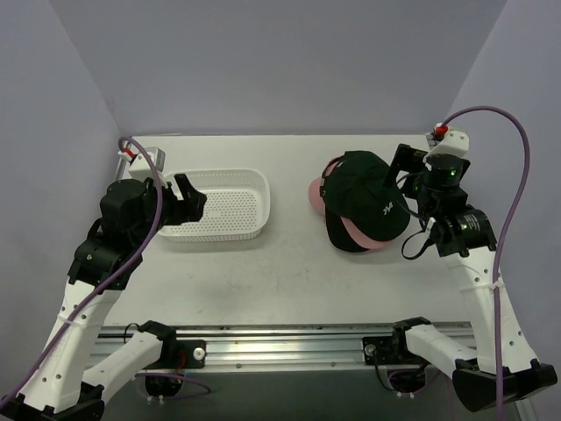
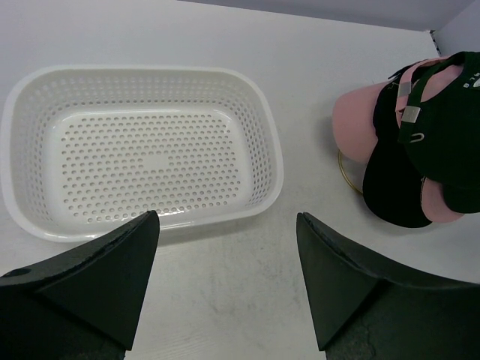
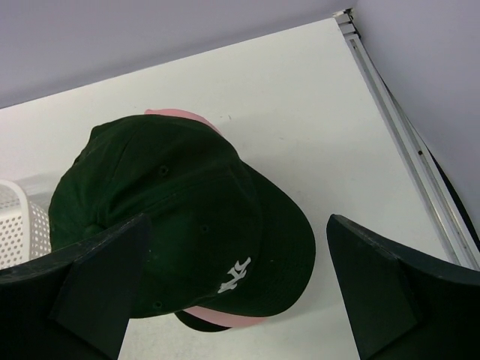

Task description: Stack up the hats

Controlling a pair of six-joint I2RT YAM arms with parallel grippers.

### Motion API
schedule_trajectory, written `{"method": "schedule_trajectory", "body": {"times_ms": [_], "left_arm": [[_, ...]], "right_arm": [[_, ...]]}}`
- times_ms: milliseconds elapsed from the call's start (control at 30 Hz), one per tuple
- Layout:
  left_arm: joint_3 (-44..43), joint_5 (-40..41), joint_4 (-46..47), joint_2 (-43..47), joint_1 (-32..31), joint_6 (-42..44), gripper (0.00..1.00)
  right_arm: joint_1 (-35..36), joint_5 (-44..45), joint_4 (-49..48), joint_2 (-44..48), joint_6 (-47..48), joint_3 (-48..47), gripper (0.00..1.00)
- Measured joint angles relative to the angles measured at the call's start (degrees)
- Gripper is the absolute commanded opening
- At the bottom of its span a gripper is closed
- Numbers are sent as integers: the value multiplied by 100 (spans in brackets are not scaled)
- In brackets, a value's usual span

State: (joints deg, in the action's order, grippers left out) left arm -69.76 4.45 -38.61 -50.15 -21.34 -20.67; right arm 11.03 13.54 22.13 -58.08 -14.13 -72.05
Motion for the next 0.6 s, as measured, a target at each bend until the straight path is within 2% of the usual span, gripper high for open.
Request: {"method": "schedule_trajectory", "body": {"times_ms": [600], "left_arm": [[70, 28, 2, 0, 0, -66, 84]], "right_arm": [[7, 291, -4, 33, -151, 203, 100]]}}
